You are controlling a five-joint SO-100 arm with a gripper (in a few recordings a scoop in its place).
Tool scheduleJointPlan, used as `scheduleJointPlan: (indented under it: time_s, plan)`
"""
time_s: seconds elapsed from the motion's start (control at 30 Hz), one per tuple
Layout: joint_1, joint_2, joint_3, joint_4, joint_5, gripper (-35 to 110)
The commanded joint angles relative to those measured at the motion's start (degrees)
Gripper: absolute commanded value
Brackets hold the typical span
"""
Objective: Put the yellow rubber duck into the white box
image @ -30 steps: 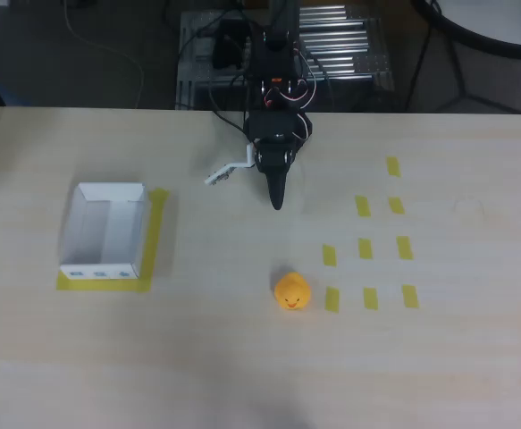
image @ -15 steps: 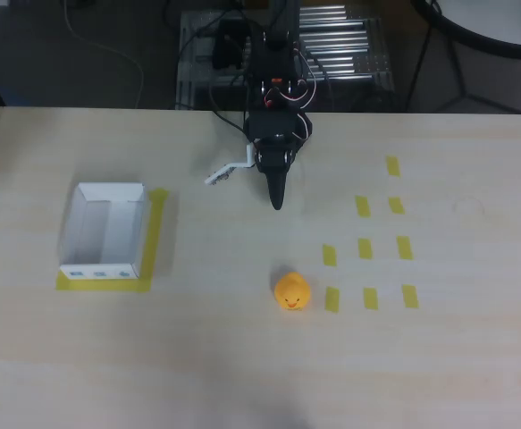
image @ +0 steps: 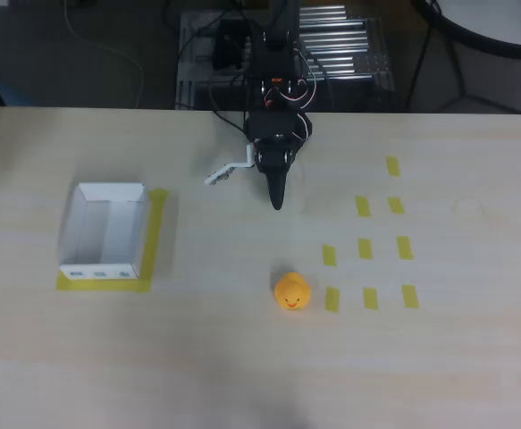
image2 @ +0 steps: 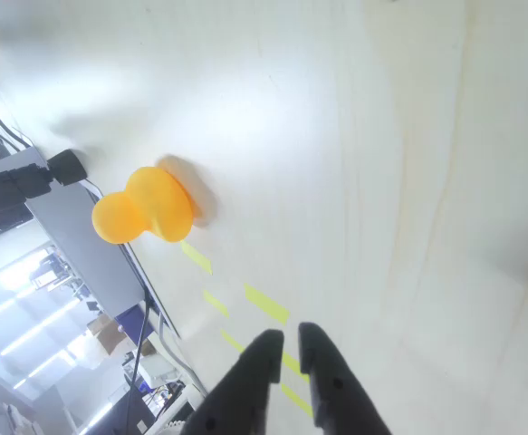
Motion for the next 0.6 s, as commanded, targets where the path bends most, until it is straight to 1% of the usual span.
scheduleJointPlan:
  time_s: [0.0,0.57]
  plan:
    - [0.1,3.0,1.0,-1.7,0.5,0]
    - [-0.9,3.0,1.1,-1.9,-0.4,0]
